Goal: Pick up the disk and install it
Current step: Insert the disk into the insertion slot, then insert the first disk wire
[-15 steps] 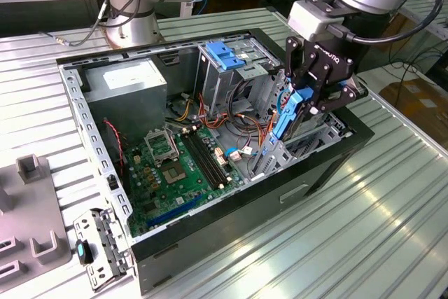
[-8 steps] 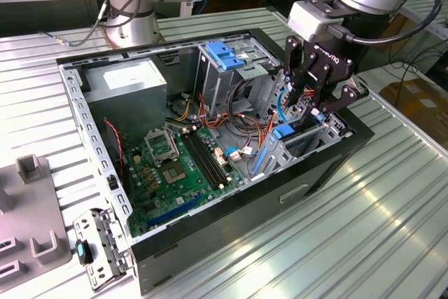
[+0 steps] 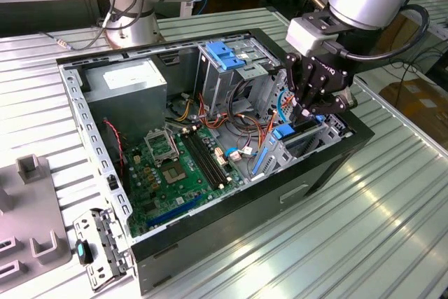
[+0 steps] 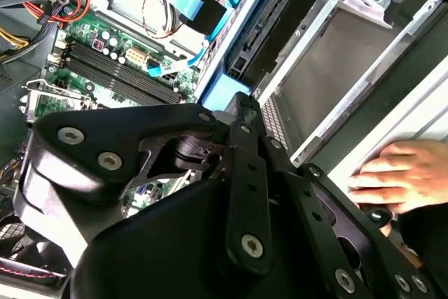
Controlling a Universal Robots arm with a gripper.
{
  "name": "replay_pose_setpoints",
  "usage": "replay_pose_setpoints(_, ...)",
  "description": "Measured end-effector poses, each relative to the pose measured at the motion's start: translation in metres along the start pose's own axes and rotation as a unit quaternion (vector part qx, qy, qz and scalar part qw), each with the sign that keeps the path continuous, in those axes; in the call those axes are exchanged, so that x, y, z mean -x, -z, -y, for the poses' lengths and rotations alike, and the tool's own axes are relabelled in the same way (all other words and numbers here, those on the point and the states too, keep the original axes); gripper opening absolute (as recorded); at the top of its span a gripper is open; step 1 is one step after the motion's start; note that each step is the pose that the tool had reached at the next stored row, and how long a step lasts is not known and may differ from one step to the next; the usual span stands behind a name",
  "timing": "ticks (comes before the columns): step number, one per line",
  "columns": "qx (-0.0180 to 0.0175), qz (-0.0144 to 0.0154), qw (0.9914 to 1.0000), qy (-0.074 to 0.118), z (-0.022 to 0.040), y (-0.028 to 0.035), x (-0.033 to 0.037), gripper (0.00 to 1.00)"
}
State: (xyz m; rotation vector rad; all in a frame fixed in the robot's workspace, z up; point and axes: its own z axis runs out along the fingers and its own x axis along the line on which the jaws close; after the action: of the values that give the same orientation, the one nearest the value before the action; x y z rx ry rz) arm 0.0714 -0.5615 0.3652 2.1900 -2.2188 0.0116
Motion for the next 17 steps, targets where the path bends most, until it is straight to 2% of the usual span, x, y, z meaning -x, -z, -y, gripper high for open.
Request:
replay_pose_setpoints(14, 0.0000, 0.0001, 1.00000, 0.000, 0.0001, -0.0009, 0.0000, 0.11)
replay_pose_setpoints(17, 0.0000, 0.0001, 1.00000, 0.001, 0.0028, -0.0009, 0.0001, 0.11)
